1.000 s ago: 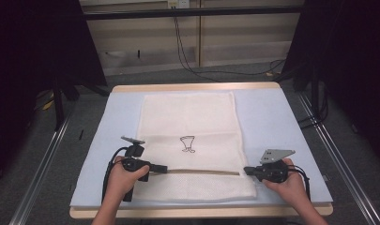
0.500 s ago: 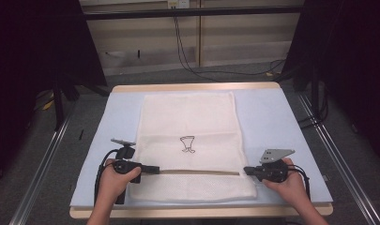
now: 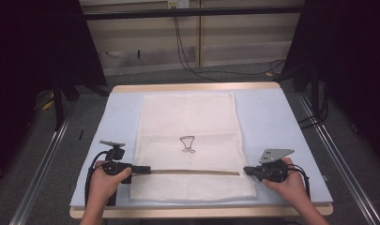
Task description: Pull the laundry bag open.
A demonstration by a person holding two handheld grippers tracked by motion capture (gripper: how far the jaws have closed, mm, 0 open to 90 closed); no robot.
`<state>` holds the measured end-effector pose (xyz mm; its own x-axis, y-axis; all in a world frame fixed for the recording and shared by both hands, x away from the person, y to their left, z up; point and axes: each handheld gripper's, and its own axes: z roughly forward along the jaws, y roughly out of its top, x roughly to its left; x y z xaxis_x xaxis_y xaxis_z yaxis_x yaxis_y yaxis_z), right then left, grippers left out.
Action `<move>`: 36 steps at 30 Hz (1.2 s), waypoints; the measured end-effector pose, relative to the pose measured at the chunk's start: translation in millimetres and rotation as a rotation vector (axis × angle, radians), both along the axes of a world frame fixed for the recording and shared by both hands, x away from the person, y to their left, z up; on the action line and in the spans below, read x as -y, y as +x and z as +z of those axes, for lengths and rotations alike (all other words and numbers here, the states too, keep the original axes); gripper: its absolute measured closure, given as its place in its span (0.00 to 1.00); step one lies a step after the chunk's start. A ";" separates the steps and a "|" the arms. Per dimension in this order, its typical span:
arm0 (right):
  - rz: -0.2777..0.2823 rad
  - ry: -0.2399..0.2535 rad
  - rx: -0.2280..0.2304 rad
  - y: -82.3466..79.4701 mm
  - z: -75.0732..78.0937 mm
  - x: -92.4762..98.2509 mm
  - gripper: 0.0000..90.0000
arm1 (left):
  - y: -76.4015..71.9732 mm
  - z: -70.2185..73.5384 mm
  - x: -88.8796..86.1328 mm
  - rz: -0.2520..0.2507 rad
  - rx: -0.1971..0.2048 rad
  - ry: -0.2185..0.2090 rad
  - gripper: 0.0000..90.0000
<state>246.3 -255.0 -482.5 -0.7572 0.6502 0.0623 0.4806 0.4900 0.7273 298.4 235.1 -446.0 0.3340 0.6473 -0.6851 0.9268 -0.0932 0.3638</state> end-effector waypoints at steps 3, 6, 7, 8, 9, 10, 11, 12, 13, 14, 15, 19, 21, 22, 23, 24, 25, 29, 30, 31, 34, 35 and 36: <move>-0.005 0.000 -0.005 0.1 0.3 0.1 1.00 | -0.5 0.3 -1.3 -0.006 0.000 0.003 0.97; 0.000 0.001 -0.003 0.6 0.1 0.1 1.00 | -0.1 0.9 -7.4 0.003 0.002 0.015 0.97; 0.000 0.001 -0.003 0.6 0.1 0.1 1.00 | 0.0 1.1 -10.0 0.007 0.002 0.011 0.97; 0.001 0.001 -0.003 0.6 0.1 0.2 1.00 | 0.1 1.1 -12.0 0.017 0.004 0.007 0.97; 0.000 0.002 -0.004 0.6 0.1 0.2 1.00 | -0.5 1.6 -13.1 0.028 -0.003 0.001 0.97; 0.000 0.003 -0.005 0.7 0.1 0.2 1.00 | -0.5 1.7 -14.8 0.025 0.002 -0.003 0.97; 0.000 0.004 -0.006 0.7 0.0 0.3 1.00 | -0.1 1.6 -16.9 0.010 0.010 0.006 0.97; 0.001 0.004 -0.006 0.7 0.1 0.3 1.00 | -0.7 2.1 -16.8 0.030 0.002 0.002 0.97; 0.001 0.004 -0.006 0.8 0.0 0.4 1.00 | -0.3 1.9 -18.8 0.026 0.005 0.000 0.97; 0.001 0.004 -0.007 0.8 0.0 0.4 1.00 | -0.6 1.9 -19.9 0.033 0.000 -0.007 0.97; 0.002 0.005 -0.006 0.9 0.0 0.5 1.00 | -0.3 1.4 -21.2 0.026 0.002 -0.011 0.97; 0.002 0.010 -0.009 1.1 -0.3 1.2 1.00 | -0.7 0.4 -27.3 0.035 0.003 0.013 0.97; 0.004 0.009 -0.008 1.0 -0.3 1.1 1.00 | -1.1 0.6 -29.9 0.045 0.000 0.012 0.97; 0.004 0.009 -0.007 1.0 -0.3 1.1 1.00 | -1.4 0.8 -31.1 0.057 0.000 0.010 0.97; 0.004 0.009 -0.007 1.0 -0.3 1.1 1.00 | -1.1 0.6 -33.0 0.045 0.000 0.007 0.97; 0.004 0.009 -0.007 1.0 -0.3 1.1 1.00 | -1.2 0.6 -33.8 0.047 -0.003 0.003 0.97; 0.004 0.009 -0.006 1.0 -0.3 1.1 1.00 | -1.4 0.4 -34.1 0.051 -0.002 0.002 0.97; 0.004 0.007 -0.005 0.9 -0.3 1.0 1.00 | -1.3 0.0 -35.7 0.032 0.008 0.028 0.97; 0.005 0.008 -0.003 1.0 -0.4 1.0 1.00 | -1.3 -0.5 -36.7 0.036 0.011 0.036 0.97; 0.005 0.008 -0.003 0.9 -0.4 1.0 1.00 | -1.5 -0.9 -37.9 0.036 0.007 0.037 0.97; 0.004 0.009 -0.006 0.7 -0.3 1.0 1.00 | -1.6 -2.3 -43.4 0.053 0.001 0.060 0.97; 0.005 0.009 -0.006 0.7 -0.4 1.1 1.00 | -1.5 -2.9 -46.2 0.049 -0.004 0.062 0.97; 0.005 0.011 -0.005 0.8 -0.5 1.2 1.00 | -2.1 -3.2 -47.3 0.068 -0.018 0.045 0.97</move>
